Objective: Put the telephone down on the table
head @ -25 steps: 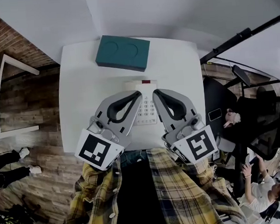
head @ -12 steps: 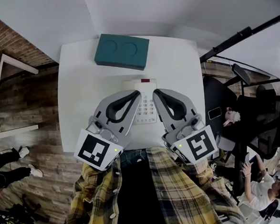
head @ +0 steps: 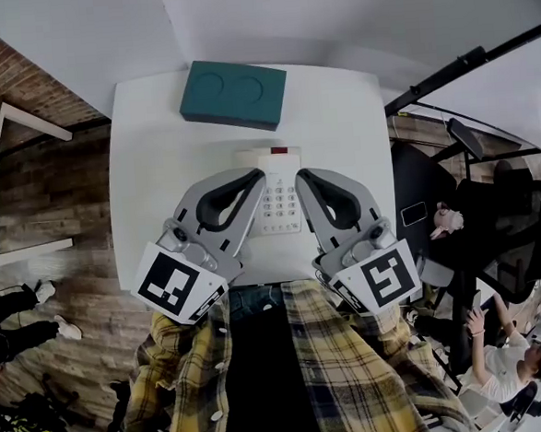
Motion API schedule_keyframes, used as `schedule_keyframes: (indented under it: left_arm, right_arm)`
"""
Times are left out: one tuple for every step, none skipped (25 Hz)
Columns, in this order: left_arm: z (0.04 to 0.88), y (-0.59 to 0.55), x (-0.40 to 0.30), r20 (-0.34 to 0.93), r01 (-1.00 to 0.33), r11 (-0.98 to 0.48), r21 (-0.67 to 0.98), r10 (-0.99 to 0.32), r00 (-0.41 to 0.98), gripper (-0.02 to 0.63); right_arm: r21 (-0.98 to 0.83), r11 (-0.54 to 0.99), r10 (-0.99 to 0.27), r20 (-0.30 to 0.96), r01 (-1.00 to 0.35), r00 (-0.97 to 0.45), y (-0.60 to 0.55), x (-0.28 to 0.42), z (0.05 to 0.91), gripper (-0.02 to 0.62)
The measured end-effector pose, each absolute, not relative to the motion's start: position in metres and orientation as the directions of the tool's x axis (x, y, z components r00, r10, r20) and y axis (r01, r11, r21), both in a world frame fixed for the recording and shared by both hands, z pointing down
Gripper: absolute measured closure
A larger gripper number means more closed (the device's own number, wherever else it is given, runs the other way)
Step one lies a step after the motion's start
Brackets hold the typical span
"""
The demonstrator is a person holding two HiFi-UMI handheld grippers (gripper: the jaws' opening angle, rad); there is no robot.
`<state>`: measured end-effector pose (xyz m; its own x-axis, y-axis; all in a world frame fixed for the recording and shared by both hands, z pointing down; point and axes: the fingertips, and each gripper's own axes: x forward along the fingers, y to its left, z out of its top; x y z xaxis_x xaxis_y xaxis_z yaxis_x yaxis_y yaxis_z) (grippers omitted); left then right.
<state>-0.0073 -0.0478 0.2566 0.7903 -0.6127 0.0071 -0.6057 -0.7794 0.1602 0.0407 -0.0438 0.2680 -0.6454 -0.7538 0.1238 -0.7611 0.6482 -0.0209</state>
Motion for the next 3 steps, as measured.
schedule_keyframes:
  left_arm:
    - [0.2558, -0.0489, -0.01, 0.005, -0.599, -0.784, 0.166, -0.606, 0.795, 0.588]
    - [0.2549, -0.0501, -0.0129, 0.004, -0.591, -0.788, 0.172, -0.6, 0.8, 0.588]
    - [0.254, -0.0514, -0.0158, 0.002, -0.584, -0.792, 0.177, -0.593, 0.805, 0.588]
  right_arm:
    - [-0.022, 0.647, -0.755, 0.12, -0.762, -0.645, -0.0437, 0.0409, 0.2674, 0.571]
    - [-0.024, 0.646, -0.756, 0.117, -0.763, -0.643, -0.0437, 0.0413, 0.2668, 0.571]
    - [-0.025, 0.644, -0.758, 0.114, -0.765, -0.642, -0.0436, 0.0417, 0.2663, 0.571]
